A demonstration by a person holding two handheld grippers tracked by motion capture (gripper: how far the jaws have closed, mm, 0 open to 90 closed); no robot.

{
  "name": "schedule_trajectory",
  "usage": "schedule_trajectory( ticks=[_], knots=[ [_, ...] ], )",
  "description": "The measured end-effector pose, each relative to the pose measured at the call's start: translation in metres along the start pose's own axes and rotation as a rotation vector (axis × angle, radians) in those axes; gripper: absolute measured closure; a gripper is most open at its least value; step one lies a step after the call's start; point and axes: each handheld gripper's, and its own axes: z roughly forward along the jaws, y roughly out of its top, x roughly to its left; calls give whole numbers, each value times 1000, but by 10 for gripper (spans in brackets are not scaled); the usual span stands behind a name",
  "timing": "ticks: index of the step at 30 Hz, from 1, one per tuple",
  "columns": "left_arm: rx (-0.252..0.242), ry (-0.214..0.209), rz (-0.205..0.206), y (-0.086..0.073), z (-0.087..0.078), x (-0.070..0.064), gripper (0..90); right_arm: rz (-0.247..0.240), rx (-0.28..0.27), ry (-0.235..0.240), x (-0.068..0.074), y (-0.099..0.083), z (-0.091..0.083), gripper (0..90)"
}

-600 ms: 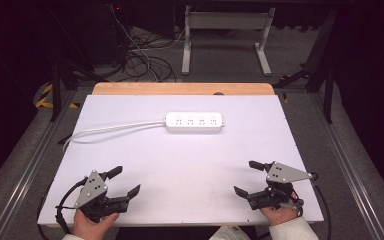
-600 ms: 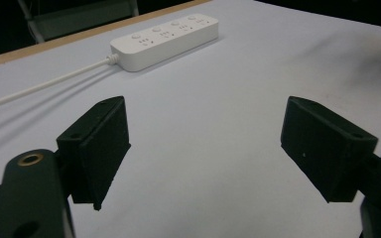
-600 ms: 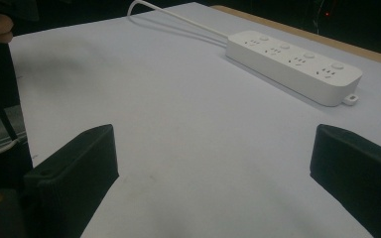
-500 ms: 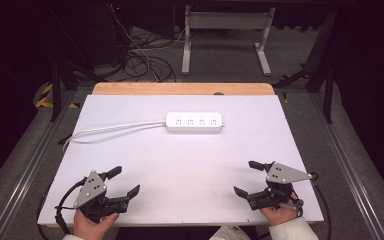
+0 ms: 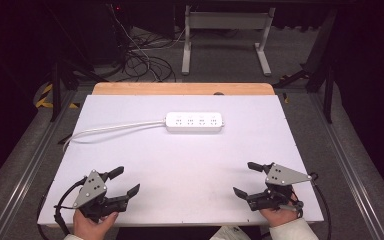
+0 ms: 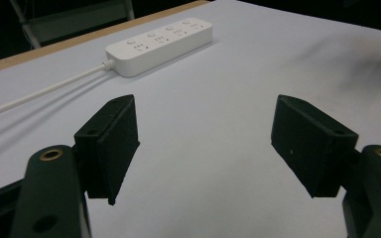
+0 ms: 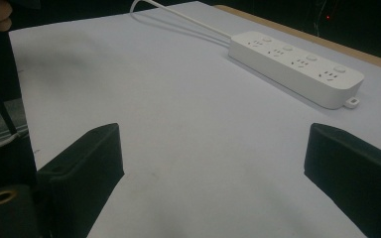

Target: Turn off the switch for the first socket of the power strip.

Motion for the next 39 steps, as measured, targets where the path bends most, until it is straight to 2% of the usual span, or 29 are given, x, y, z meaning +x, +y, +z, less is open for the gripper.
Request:
schedule_trajectory(
  ticks=[4, 7, 9, 10, 13, 17, 21, 29, 34, 36, 39],
  knots=[
    [12, -18, 11, 4, 5, 1, 291, 5, 3, -6, -1, -2, -1, 87],
    [30, -12, 28, 11, 8, 0, 309, 14, 12, -7, -3, -4, 0, 88],
    [42, -14, 25, 13, 10, 0, 330, 11, 18, -10, -2, -4, 0, 88],
    [69, -44, 16, 21, 14, 3, 330, 8, 20, -15, -2, -4, -1, 88],
    [92, -61, 4, 31, 21, 5, 341, 11, 17, -18, -1, -5, -3, 91],
    [99, -85, 0, 42, 28, 8, 366, 26, 19, -14, -1, -7, -3, 91],
    [114, -97, 26, 61, 42, 9, 379, 29, 20, -13, 0, -8, -5, 91],
    [141, -96, 56, 82, 59, 14, 401, 33, 25, -9, 3, -8, -5, 91],
    [151, -98, 26, 89, 67, 18, 434, 33, 28, -5, 2, -9, -5, 91],
    [144, -128, -25, 92, 72, 25, 441, 34, 27, -4, 2, -9, -5, 91],
    [146, -125, -35, 96, 77, 28, 447, 35, 28, -2, 2, -9, -5, 91]
  ],
)
